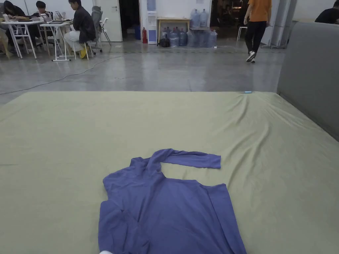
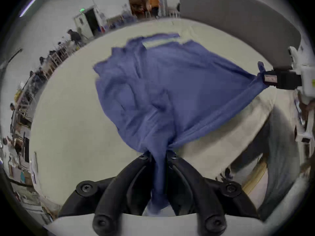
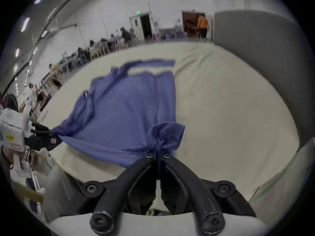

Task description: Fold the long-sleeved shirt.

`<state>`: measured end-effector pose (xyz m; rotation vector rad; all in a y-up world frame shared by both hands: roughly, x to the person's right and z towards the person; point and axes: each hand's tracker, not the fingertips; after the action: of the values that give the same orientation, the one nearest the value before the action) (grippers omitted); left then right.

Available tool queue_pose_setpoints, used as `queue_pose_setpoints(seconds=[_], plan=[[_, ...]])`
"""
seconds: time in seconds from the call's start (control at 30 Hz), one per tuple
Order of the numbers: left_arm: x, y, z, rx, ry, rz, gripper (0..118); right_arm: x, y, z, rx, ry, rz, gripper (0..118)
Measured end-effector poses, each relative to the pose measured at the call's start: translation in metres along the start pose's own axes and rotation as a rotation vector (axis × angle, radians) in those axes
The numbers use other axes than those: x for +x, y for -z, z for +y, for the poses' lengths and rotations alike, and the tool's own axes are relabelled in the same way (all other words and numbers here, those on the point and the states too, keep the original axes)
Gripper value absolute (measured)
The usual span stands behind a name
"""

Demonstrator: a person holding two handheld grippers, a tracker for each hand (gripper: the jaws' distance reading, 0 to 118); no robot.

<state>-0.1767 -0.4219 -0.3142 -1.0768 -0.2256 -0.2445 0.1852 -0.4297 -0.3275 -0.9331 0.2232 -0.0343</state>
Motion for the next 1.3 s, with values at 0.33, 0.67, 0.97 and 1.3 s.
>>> queue_pose_setpoints(seconds=[0.33, 0.67, 0.97, 1.3], plan=[[-0.019, -0.064, 0.011, 0.219, -0.057, 0.019, 115, 0.007, -0.046, 0.011, 0.140, 0.045, -0.038, 108], [-0.035, -0.077, 0.018, 0.294, -0.177, 0.037, 0, 0.003, -0.048, 0.005, 0.138, 0.060, -0.022, 0], [-0.041, -0.072, 0.030, 0.321, -0.213, 0.032, 0, 0.000, 0.003, -0.002, -0.054, -0.042, -0.164, 110], [-0.089, -0.024, 0.124, 0.336, -0.255, 0.057, 0, -0.003, 0.018, -0.003, -0.140, -0.129, -0.140, 26]])
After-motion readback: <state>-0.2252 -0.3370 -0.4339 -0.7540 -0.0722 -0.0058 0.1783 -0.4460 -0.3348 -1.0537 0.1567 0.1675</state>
